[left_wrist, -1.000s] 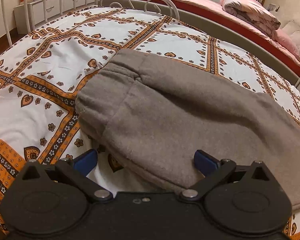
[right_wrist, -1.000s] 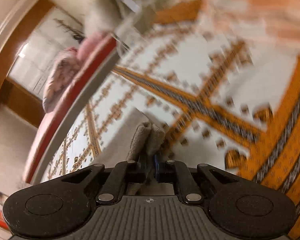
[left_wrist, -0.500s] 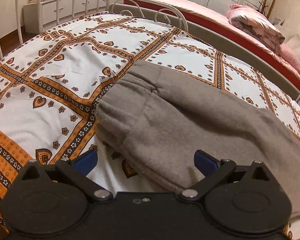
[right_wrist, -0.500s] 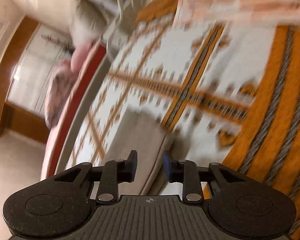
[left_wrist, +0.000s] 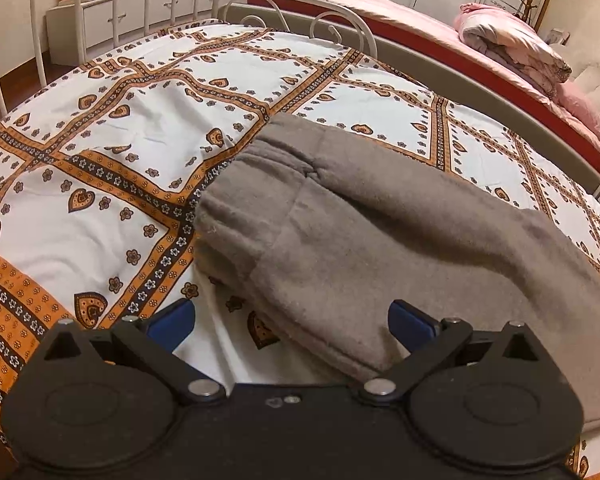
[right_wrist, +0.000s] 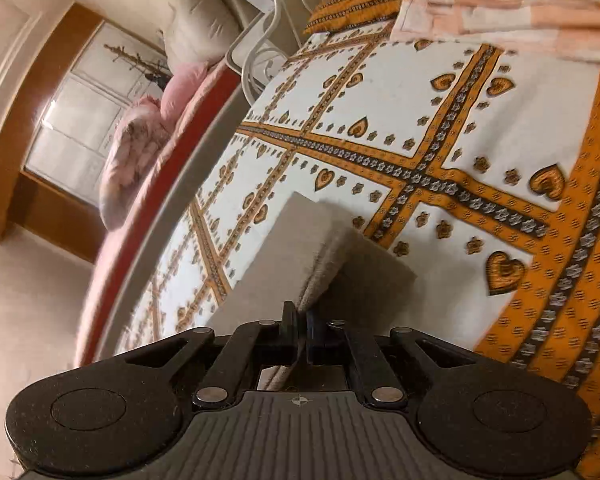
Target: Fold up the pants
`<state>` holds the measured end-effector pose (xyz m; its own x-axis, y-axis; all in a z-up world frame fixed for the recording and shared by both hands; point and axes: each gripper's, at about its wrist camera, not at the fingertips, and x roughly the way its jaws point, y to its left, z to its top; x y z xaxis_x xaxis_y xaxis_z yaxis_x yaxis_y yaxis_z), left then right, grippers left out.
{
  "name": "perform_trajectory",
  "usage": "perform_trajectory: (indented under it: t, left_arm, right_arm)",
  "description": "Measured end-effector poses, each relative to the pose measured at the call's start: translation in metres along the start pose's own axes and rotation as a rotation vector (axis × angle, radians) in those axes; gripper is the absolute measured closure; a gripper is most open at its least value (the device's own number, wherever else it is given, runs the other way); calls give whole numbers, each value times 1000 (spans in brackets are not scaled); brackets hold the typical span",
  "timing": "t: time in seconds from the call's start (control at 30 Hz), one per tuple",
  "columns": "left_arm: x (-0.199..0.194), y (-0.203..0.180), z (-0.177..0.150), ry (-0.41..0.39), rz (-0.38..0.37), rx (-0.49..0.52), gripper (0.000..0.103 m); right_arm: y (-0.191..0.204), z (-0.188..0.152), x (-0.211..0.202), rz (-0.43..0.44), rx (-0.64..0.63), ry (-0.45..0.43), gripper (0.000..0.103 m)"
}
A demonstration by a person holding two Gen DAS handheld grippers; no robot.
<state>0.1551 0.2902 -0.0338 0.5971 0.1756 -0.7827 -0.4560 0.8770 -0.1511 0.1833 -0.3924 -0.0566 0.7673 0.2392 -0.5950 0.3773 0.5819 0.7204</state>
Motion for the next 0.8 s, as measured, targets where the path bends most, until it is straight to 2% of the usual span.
perform_trajectory:
  t: [0.03,0.07,0.1,0.2,0.3,0.33,0.4,0.47,0.6,0.7,0.8]
  left_arm:
    - [0,0,0,0,3,3,6]
    - [1,1,1,2,4,-1,6]
    - [1,2,1,1,0,-11,6]
    - [-8,8,3,-43,-36,-74,8]
    - [-17,16,4,-87,-65,-137,22]
    - [-19,20,4,-89,-81,-166,29]
    - [-18,25,4,-70,-121,-211,37]
    - [-14,29,4,-53,-141,-248,41]
    - [-10,37,6,-67,-152,-289,70]
    - [-10,35,11,-106,-128,-271,84]
    - [1,29,14,-77,-89,-204,86]
  right_arm:
    - [-2,-1,10,-47,-7,37,99]
    - [-9,-2,26,-108,-5,109,99]
    - [-13,-3,32,-108,5,124,99]
    - [-9,2,13,-53,35,42,93]
    - [2,3,-7,-36,-2,-58,90]
    - [7,4,-10,-35,-29,-76,89]
    - [13,2,-15,-21,-63,-105,88]
    - [16,2,-13,-2,-61,-97,86]
    - [20,-1,-3,4,-49,-74,77]
    - [26,-3,-1,1,-79,-62,69]
    - [26,-6,-4,-8,-93,-56,63]
